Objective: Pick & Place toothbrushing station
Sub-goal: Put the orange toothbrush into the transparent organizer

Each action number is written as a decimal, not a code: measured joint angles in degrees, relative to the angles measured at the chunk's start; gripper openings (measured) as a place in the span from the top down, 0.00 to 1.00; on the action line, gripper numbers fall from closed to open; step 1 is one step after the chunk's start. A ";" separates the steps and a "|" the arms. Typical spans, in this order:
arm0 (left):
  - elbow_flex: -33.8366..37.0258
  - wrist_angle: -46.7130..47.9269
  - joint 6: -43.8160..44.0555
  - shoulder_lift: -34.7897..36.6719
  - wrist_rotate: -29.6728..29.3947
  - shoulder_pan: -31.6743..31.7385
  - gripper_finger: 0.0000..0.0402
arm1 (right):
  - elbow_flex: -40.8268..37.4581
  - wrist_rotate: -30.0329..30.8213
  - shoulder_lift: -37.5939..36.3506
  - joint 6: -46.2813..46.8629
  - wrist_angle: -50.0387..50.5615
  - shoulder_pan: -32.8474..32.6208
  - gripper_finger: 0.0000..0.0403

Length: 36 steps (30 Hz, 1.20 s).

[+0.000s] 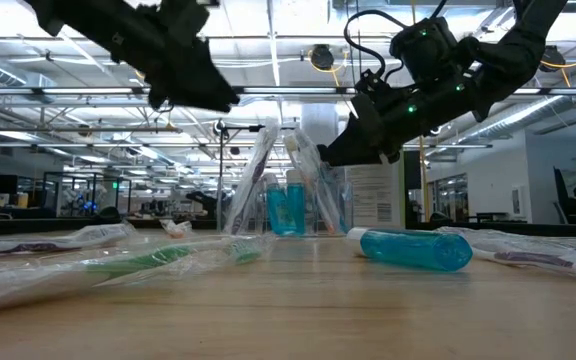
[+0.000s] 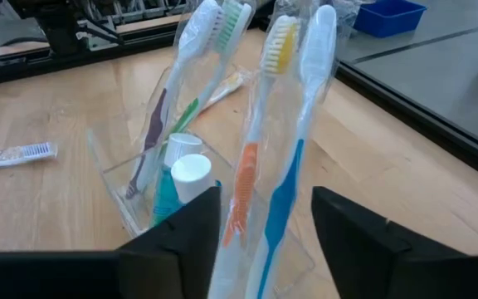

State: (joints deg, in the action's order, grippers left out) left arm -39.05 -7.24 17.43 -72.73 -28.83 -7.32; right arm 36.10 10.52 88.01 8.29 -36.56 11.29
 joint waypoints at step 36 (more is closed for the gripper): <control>6.49 11.51 40.79 -12.06 1.67 20.94 0.61 | -0.02 -0.07 -0.02 0.00 -3.23 0.00 0.46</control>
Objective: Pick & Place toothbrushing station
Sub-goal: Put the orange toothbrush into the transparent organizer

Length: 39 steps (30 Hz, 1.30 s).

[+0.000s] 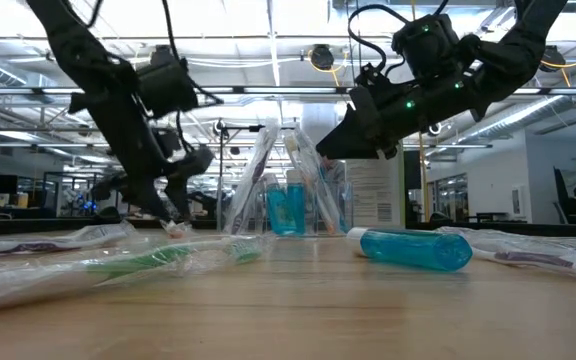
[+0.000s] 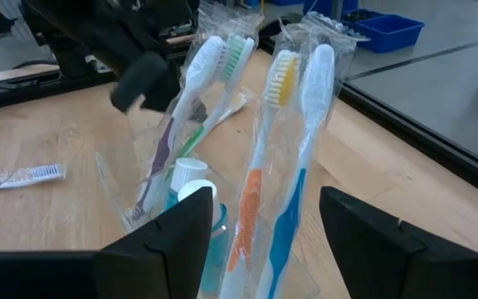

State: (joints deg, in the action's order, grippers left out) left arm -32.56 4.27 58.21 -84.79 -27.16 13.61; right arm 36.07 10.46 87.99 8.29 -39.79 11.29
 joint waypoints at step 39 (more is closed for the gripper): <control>-0.07 0.55 -10.58 -4.92 5.91 7.07 0.93 | -0.02 -0.02 -0.01 -0.42 -0.31 0.00 0.47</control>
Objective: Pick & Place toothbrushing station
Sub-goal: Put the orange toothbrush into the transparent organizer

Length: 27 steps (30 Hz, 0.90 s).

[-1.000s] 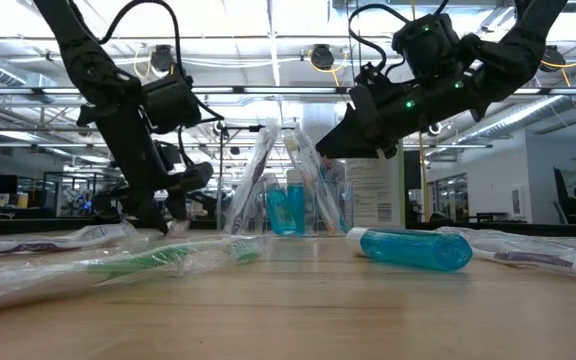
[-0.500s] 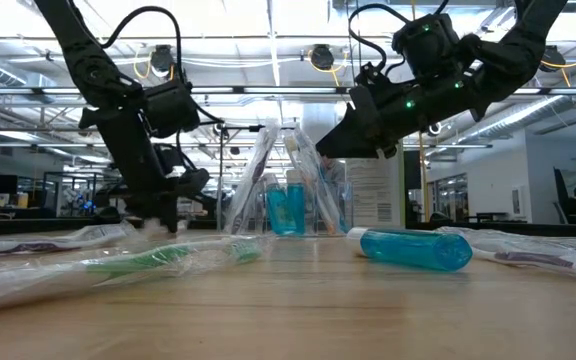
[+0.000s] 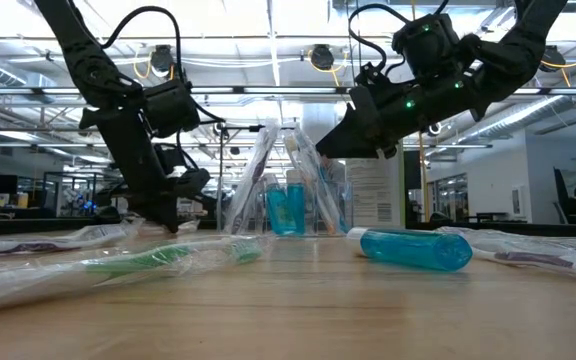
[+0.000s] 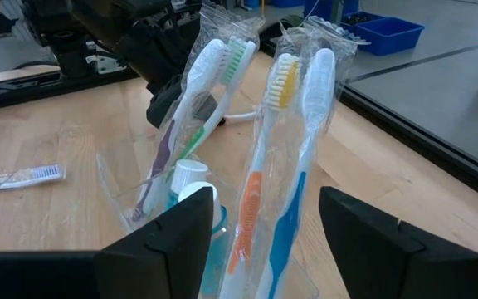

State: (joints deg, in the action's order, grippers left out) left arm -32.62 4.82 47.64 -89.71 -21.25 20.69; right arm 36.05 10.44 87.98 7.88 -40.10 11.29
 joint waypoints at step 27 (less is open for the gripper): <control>0.09 -8.94 -10.97 17.94 -5.29 -12.32 0.97 | 0.00 0.00 -0.01 0.00 0.04 0.00 0.47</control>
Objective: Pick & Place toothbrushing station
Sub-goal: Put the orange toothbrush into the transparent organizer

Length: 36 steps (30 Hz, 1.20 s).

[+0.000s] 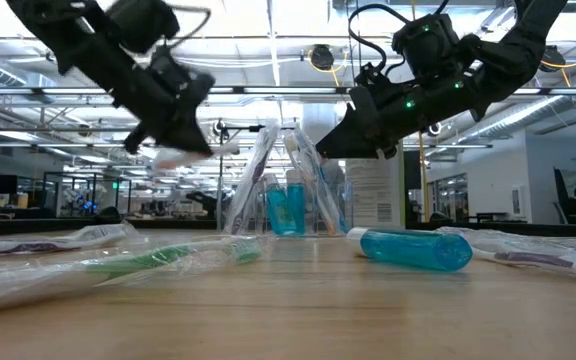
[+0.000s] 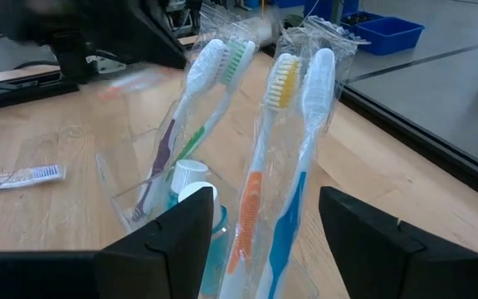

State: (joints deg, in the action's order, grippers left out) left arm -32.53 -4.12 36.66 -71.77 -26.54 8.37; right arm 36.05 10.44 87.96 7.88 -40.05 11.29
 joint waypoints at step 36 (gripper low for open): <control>-0.07 -47.54 -32.51 -11.23 -3.48 -8.91 0.98 | 0.04 0.00 0.00 0.42 -0.02 -0.01 0.47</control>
State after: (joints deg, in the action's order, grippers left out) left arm -32.60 -51.66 4.15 -83.01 -30.03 -0.54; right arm 36.10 10.44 87.96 8.29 -40.07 11.28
